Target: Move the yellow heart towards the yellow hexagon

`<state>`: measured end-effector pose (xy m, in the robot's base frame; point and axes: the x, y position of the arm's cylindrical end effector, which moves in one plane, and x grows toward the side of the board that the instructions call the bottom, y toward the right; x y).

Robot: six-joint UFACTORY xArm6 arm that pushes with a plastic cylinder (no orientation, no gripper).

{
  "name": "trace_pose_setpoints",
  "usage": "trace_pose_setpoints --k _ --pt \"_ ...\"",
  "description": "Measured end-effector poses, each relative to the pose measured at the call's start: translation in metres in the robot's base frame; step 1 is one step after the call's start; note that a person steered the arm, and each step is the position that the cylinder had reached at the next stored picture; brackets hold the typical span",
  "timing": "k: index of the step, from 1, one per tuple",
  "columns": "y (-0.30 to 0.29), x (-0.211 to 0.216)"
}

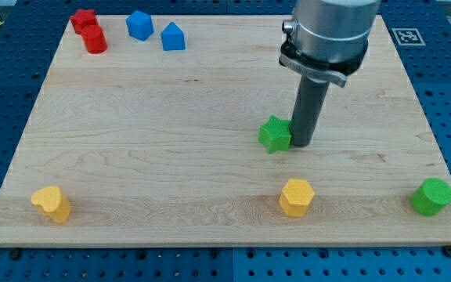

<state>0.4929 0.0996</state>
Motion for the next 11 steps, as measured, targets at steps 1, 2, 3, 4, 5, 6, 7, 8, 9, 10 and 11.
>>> trace_pose_setpoints --k 1,2,3,4,5,6,7,8,9,10,11 --pt "-0.026 0.023" --pt "-0.083 0.024" --pt "-0.161 0.024" --pt "-0.251 0.024" --pt "-0.342 0.024" --pt "-0.397 0.035" --pt "-0.400 0.071" --pt "-0.400 0.098" --pt "-0.400 0.099" --pt "-0.400 0.099" --pt "-0.389 0.095"
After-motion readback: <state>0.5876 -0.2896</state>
